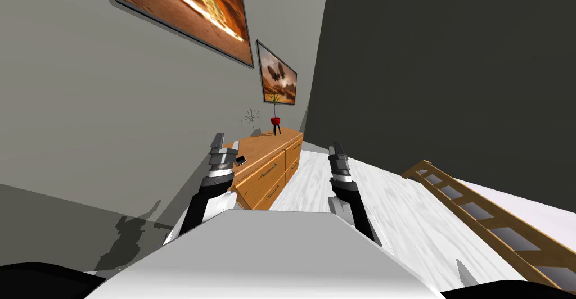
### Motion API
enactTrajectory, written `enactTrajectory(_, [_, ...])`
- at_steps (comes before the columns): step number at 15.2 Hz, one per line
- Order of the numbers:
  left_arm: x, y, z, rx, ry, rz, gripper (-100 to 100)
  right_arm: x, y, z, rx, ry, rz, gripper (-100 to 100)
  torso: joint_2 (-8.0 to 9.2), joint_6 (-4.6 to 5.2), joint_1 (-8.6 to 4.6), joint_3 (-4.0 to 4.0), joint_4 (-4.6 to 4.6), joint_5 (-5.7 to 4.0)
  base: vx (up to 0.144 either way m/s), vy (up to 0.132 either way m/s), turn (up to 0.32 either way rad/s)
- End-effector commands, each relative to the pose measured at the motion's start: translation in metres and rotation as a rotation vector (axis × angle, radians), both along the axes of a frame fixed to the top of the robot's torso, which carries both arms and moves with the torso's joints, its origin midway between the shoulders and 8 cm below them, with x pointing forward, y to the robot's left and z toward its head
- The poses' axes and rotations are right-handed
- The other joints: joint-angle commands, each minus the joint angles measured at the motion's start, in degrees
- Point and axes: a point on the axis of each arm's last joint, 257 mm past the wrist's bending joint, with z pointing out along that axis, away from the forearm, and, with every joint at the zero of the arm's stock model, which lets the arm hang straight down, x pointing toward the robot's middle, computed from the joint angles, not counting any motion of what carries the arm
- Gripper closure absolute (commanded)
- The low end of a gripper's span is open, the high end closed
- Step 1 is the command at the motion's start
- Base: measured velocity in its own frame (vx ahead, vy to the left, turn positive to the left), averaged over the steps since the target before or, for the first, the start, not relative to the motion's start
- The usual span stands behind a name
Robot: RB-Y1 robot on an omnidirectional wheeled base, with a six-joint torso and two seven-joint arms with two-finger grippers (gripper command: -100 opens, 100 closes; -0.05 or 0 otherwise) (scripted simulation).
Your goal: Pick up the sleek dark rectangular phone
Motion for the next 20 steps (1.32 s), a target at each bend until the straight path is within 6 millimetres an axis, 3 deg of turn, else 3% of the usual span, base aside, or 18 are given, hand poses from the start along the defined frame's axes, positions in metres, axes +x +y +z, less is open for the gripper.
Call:
enactTrajectory(1, [0.003,0.001,-0.004,0.022,0.025,-0.004,-100,0.0,0.0,0.0,0.0,0.0,0.0,0,0.0,0.0,0.0,0.0,0.0,0.0,-0.025,-0.022,-0.032])
enactTrajectory(9, [0.023,0.032,-0.039,0.089,0.208,0.021,-100,0.0,0.0,0.0,0.0,0.0,0.0,0,0.08,0.01,-0.13,0.04,0.02,-0.03,-0.025,-0.046,-0.062])
enactTrajectory(14, [0.032,0.068,-0.066,0.122,0.352,0.062,-100,0.0,0.0,0.0,0.0,0.0,0.0,0,0.0,0.01,-0.01,0.0,0.0,0.0,0.001,-0.011,-0.075])
enactTrajectory(19, [0.037,0.084,-0.083,0.124,0.439,0.083,-100,0.0,0.0,0.0,0.0,0.0,0.0,0,-0.02,0.01,0.01,-0.01,0.0,0.0,0.006,-0.005,-0.049])
enactTrajectory(20, [0.037,0.099,-0.089,0.134,0.479,0.1,-100,0.0,0.0,0.0,0.0,0.0,0.0,0,-0.02,0.0,0.01,-0.01,0.0,0.0,0.008,-0.003,-0.07])
